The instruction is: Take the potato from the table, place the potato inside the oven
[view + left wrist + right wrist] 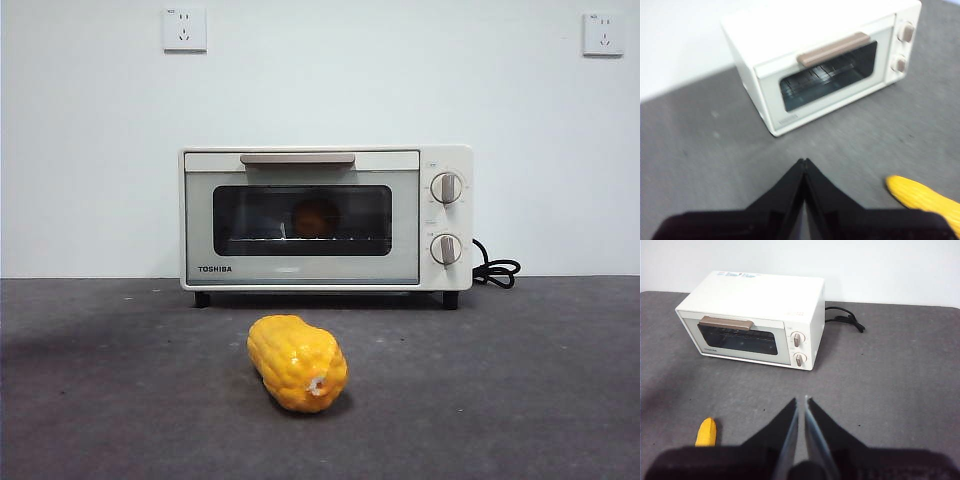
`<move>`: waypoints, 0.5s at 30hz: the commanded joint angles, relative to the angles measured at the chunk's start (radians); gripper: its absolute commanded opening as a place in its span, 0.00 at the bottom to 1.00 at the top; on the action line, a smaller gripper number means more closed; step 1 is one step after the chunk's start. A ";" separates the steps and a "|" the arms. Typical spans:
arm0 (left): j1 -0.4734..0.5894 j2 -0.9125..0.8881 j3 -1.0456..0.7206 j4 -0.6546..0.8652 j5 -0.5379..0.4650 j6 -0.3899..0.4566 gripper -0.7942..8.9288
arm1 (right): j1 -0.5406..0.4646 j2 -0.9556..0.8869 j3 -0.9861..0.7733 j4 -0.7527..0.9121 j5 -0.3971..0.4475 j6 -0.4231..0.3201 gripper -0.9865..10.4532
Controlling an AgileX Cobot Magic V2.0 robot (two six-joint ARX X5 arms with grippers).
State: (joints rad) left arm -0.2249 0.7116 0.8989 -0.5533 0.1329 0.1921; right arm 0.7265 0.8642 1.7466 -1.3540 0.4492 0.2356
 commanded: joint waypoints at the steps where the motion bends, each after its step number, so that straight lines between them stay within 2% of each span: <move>1: 0.016 -0.126 -0.232 0.193 -0.003 0.037 0.08 | 0.002 0.004 -0.001 -0.023 0.004 0.003 0.11; 4: 0.044 -0.246 -0.430 0.362 -0.003 -0.019 0.08 | 0.002 0.005 -0.001 -0.023 0.004 0.003 0.11; 7: 0.095 -0.354 -0.580 0.462 -0.007 -0.073 0.08 | 0.002 0.005 -0.001 -0.023 0.004 0.003 0.11; 15: 0.204 -0.475 -0.756 0.479 -0.050 -0.115 0.08 | 0.002 0.005 -0.001 -0.023 0.004 0.003 0.11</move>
State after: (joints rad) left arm -0.0288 0.2470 0.1524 -0.0875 0.0883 0.0990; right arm 0.7265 0.8688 1.7466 -1.3540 0.4488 0.2356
